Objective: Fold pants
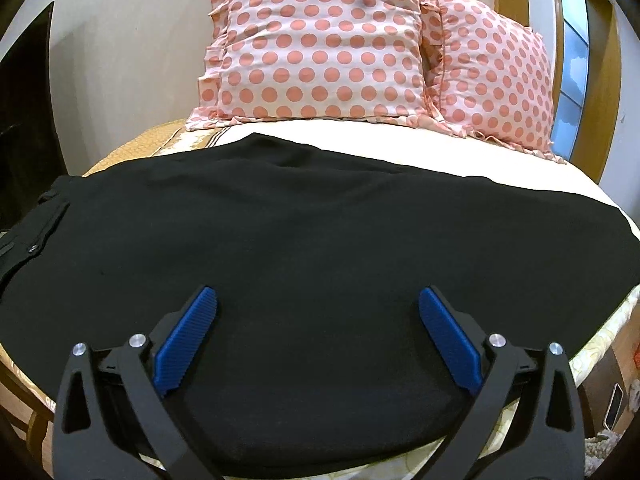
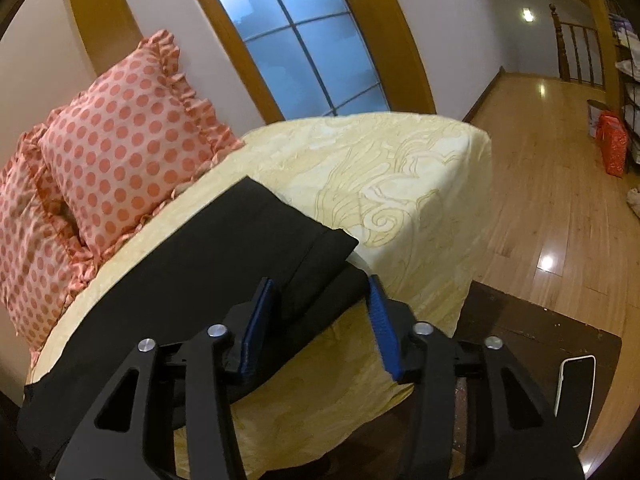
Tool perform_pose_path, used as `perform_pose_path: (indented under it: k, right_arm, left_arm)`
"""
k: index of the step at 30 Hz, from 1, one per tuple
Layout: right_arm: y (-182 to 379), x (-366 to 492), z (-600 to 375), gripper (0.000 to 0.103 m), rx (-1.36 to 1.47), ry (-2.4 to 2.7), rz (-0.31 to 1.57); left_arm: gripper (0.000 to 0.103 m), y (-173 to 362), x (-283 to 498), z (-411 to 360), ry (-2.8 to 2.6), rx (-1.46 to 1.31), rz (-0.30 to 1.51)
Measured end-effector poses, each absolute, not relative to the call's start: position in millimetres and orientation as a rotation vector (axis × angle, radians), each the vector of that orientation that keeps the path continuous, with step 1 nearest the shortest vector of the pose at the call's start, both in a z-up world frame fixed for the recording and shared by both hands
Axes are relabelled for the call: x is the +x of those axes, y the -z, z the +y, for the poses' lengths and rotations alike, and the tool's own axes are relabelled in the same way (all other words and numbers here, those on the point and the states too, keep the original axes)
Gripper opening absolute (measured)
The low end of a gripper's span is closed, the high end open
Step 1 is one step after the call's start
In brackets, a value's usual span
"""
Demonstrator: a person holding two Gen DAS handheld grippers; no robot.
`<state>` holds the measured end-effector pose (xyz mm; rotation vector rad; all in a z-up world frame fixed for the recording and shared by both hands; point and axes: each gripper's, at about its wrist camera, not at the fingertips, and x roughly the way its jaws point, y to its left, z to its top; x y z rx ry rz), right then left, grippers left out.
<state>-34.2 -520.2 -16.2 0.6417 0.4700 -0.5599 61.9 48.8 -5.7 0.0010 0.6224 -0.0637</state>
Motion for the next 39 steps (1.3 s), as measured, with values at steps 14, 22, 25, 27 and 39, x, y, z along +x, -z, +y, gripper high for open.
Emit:
perform_pose_path:
  k: [14,22,25,27,39]
  right_arm:
    - [8.2,-15.9,-513.8,0.012,0.609,0.539,0.46]
    - [-55.6,15.2,-471.5,0.011,0.564,0.305,0.346]
    - [-92.2,42.2,-421.6,0.011,0.519,0.101,0.309]
    - [-112.8,61.9,-373.7,0.011,0.489,-0.075,0.299]
    - [-20.9,133.3,-116.2,0.011,0.306,-0.691,0.842]
  left_arm:
    - [0.101,6.6,61.2,48.0,0.059,0.001,0.617]
    - [0.101,4.1,60.6,50.8,0.067,-0.031,0.609]
    - [0.101,1.8,61.1,52.9,0.069,-0.056,0.606]
    - [0.101,1.2,60.8,53.8,0.071,-0.07,0.605]
    - [0.101,-15.8,37.3,94.0,0.048,-0.247,0.558]
